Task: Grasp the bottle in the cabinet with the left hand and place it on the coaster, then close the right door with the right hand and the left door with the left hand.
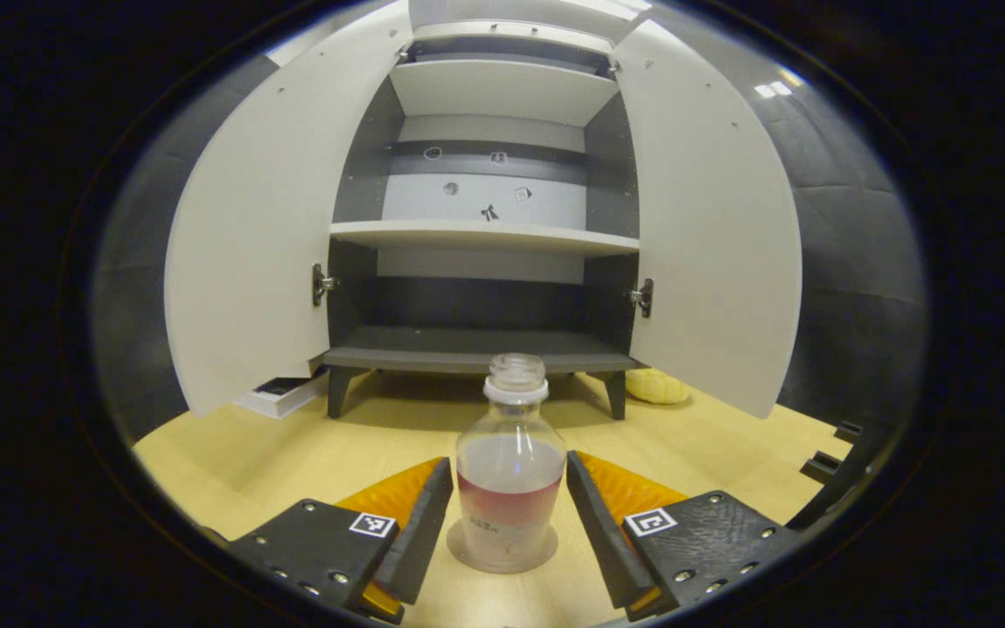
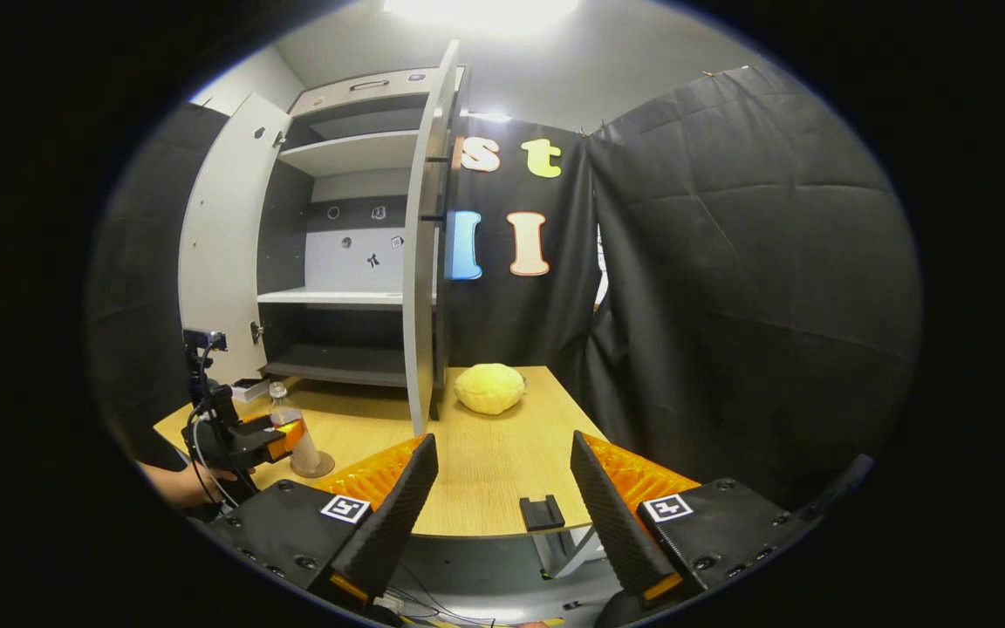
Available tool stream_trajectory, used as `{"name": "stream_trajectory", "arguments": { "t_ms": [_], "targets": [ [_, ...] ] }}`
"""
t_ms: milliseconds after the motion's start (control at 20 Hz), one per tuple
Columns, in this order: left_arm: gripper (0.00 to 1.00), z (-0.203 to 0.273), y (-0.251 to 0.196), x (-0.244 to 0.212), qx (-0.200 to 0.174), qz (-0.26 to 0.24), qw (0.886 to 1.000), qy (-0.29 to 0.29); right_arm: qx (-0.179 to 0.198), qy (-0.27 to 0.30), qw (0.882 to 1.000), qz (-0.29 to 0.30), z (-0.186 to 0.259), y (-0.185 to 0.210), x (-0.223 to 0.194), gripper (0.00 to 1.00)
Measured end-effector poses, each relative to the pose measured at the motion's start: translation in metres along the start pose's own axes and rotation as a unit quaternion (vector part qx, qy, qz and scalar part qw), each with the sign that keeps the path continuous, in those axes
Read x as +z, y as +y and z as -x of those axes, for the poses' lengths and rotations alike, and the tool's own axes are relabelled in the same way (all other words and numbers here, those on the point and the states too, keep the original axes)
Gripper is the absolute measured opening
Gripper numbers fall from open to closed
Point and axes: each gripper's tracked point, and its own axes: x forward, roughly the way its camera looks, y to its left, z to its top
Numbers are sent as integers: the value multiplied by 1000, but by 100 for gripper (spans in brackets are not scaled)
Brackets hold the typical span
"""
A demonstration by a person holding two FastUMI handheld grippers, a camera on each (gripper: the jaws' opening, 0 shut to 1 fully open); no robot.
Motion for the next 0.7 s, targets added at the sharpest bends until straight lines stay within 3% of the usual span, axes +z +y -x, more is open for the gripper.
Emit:
{"name": "stream_trajectory", "arguments": {
  "t_ms": [300, 400, 700],
  "targets": [
    [80, 19, -3, 56, 1, -6, 1000, -30, 19, -28, 999, -33, -21, 1, 33, 94],
    [80, 36, 0, 82, 11, -18, 999, -40, 27, -42, 998, -43, -31, 2, 52, 98],
    [80, 96, 32, 168, 56, -42, 994, -79, 47, -68, 995, -56, -66, 9, 104, 94]
  ]
}}
